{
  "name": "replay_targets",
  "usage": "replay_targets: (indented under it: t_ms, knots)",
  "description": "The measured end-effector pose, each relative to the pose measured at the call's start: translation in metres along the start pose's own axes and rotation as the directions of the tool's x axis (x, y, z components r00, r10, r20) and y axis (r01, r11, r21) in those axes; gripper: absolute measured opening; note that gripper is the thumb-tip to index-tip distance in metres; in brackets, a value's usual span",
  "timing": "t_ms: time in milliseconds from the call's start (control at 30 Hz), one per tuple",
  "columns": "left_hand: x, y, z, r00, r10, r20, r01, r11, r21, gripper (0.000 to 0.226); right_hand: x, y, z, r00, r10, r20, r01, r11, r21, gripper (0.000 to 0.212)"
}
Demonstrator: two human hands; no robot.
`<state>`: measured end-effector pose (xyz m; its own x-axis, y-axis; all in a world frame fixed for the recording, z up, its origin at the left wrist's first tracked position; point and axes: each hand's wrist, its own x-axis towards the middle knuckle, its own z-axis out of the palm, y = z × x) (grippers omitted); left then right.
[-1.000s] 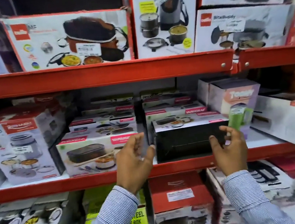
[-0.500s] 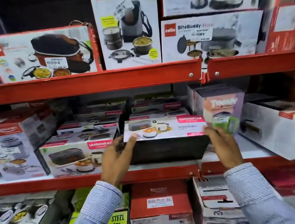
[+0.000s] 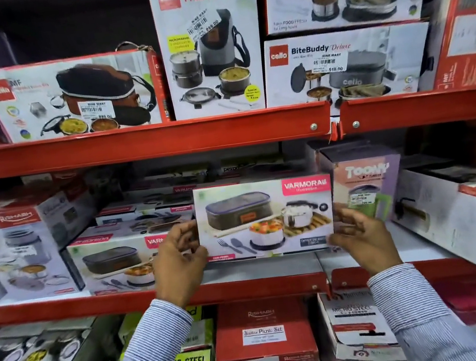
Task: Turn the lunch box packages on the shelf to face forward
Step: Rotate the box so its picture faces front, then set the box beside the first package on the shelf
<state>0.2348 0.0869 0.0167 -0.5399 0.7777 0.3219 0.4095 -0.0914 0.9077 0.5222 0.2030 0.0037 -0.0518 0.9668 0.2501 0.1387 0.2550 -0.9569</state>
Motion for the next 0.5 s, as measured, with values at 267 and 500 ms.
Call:
replay_targets:
  t_ms: [267,500]
  knots:
    - [-0.004,-0.035,0.029,0.993,-0.053,0.110,0.045,0.996,0.077,0.041,0.007,0.036,0.022,0.990,0.139,-0.040,-0.143,0.978,-0.149,0.038]
    - [-0.010,-0.050,0.033,0.992,-0.056,0.115,0.044,0.994,0.104,0.054,-0.002,0.048,0.025,0.990,0.119,-0.078,-0.132,0.974,-0.186,0.038]
